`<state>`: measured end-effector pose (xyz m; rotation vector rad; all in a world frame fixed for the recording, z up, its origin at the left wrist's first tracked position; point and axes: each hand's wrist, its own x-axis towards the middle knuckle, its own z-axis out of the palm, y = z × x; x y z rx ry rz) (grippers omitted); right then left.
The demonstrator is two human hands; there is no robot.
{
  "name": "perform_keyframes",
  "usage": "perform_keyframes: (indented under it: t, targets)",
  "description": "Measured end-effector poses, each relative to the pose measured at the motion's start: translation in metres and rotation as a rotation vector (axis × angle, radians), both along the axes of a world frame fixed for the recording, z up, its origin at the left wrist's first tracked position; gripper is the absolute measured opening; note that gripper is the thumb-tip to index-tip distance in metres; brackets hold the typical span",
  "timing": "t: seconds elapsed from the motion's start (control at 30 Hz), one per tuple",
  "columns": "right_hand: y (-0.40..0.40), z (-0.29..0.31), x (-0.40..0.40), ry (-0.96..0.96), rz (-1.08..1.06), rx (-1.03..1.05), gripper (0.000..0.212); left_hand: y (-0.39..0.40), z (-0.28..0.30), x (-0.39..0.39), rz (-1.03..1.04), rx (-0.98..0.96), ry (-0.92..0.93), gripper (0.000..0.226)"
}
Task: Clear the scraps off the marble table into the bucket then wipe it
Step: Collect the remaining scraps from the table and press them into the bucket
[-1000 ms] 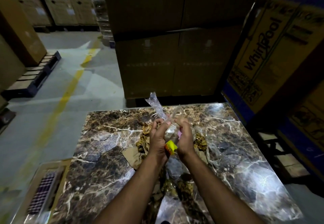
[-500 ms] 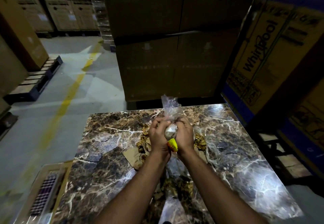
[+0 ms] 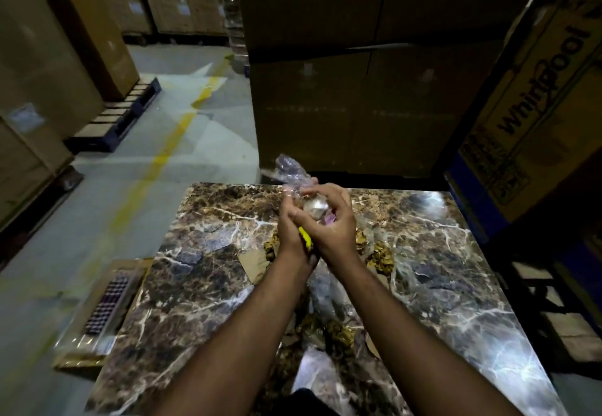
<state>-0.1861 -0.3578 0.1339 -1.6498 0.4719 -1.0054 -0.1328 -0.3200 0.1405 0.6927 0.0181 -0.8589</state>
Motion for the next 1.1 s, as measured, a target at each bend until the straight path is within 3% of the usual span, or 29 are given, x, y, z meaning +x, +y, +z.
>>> perform_keyframes:
  t: [0.13,0.3,0.37,0.53,0.6,0.67,0.8,0.93,1.1]
  targets:
    - [-0.031,-0.003,0.003,-0.026,0.043,0.215,0.030,-0.012,0.001,0.007,0.055,0.046,-0.146,0.067]
    - [-0.051,0.009,-0.003,-0.157,0.159,0.467,0.030,-0.009,-0.012,0.005,0.025,0.022,-0.268,0.055]
    - [-0.059,0.016,-0.004,-0.207,0.158,0.514,0.029,-0.002,-0.024,-0.001,-0.082,0.018,-0.283,0.060]
    - [-0.072,0.046,-0.011,-0.326,0.152,0.663,0.033,0.018,-0.070,-0.012,-0.610,0.414,-0.786,0.063]
    - [-0.082,0.052,-0.015,-0.365,0.140,0.726,0.033,0.018,-0.080,-0.012,-0.670,0.486,-0.938,0.049]
    - [-0.094,0.054,-0.021,-0.376,0.124,0.719,0.035,0.017,-0.079,-0.010,-0.590,0.575,-0.999,0.028]
    - [-0.110,0.054,-0.036,-0.370,0.061,0.625,0.032,0.016,-0.063,0.006,-0.394,0.672,-0.964,0.009]
    - [-0.107,0.043,-0.047,-0.296,0.045,0.410,0.029,0.012,-0.033,0.017,-0.237,0.472,-0.776,0.014]
    - [-0.080,0.016,-0.047,-0.065,-0.042,0.329,0.032,0.000,0.003,0.008,-0.194,0.172,-0.378,0.029]
